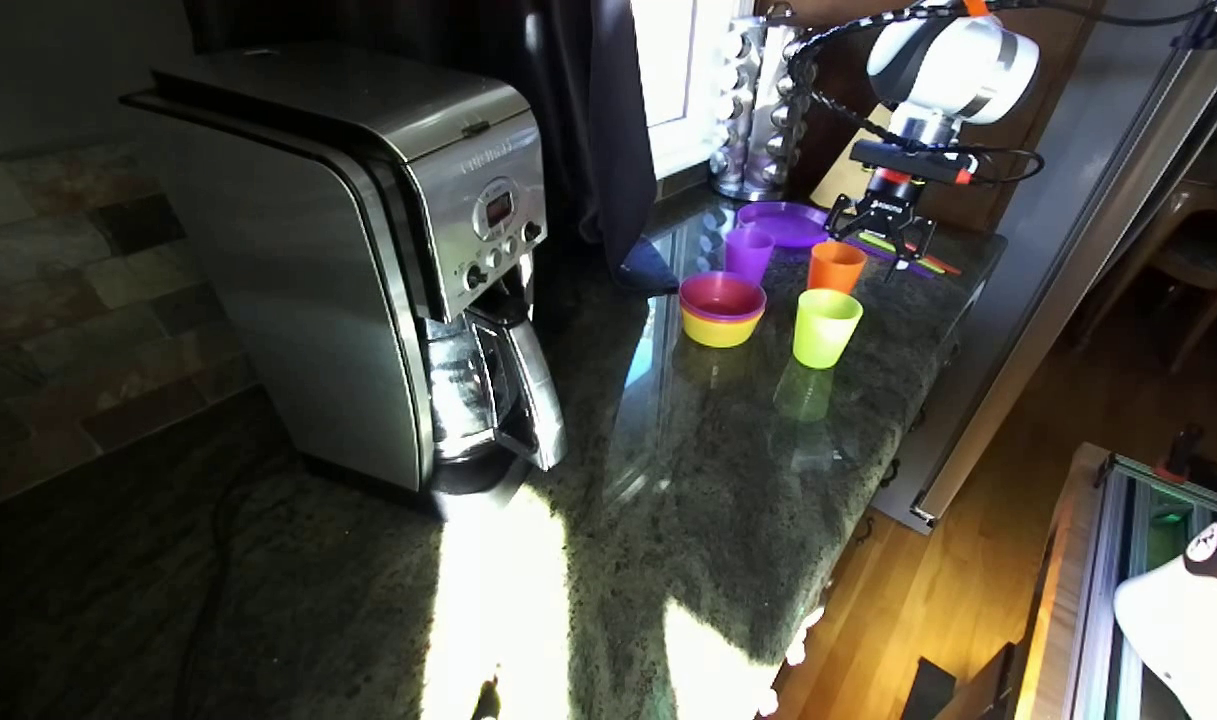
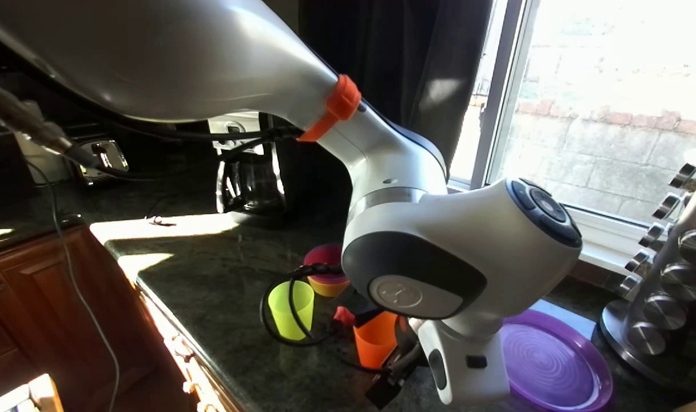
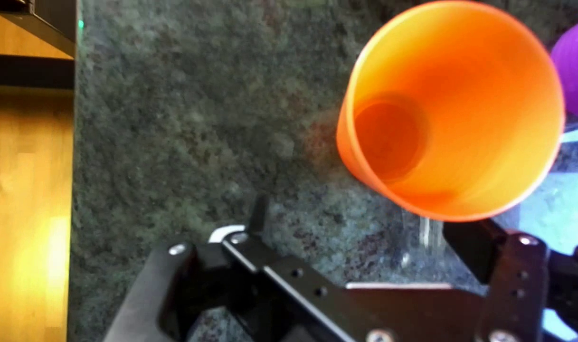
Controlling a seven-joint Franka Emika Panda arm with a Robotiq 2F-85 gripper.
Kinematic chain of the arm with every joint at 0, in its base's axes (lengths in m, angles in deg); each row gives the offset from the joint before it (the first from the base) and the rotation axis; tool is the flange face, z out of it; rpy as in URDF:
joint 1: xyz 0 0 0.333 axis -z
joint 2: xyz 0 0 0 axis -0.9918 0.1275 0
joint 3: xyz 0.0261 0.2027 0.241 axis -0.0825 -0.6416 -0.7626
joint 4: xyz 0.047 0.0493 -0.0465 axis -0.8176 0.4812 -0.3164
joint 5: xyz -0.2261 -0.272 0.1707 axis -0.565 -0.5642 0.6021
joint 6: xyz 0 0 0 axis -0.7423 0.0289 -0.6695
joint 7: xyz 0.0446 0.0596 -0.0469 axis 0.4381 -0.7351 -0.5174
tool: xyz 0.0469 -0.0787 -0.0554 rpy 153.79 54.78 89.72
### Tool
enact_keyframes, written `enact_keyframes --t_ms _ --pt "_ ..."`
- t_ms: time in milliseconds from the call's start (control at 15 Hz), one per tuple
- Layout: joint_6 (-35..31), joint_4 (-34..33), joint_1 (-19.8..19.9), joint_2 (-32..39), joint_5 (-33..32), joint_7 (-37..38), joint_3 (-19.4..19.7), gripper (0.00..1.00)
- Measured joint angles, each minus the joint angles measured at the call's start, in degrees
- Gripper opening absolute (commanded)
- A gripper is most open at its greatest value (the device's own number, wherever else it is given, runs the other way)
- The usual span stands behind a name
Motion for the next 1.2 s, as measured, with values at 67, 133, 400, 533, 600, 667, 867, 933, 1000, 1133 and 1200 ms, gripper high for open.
enact_keyframes --t_ms 67,133,400,533,600,667,867,933,1000,1133,1200 --pt "2.3 -0.2 0.7 0.0 1.0 -1.7 0.0 1.0" --pt "4.5 -0.6 1.4 0.3 2.0 -3.1 0.0 1.0" --pt "12.1 -3.1 3.1 2.6 5.5 -7.6 -0.3 1.0" --pt "14.4 -4.7 3.6 4.2 7.3 -9.0 -0.6 1.0" --pt "15.0 -5.7 3.7 5.2 8.3 -9.3 -0.8 1.0" --pt "15.2 -6.6 3.8 6.1 9.3 -9.3 -1.0 1.0" --pt "15.9 -9.4 4.0 8.9 12.1 -9.3 -1.7 1.0" --pt "16.9 -10.4 4.1 9.8 12.7 -9.3 -1.9 1.0" --pt "18.2 -11.5 4.1 10.6 12.8 -9.3 -2.2 1.0" --pt "22.6 -13.7 4.1 12.3 12.8 -9.3 -2.7 1.0" --pt "24.8 -14.8 4.1 13.2 12.7 -9.3 -2.8 1.0"
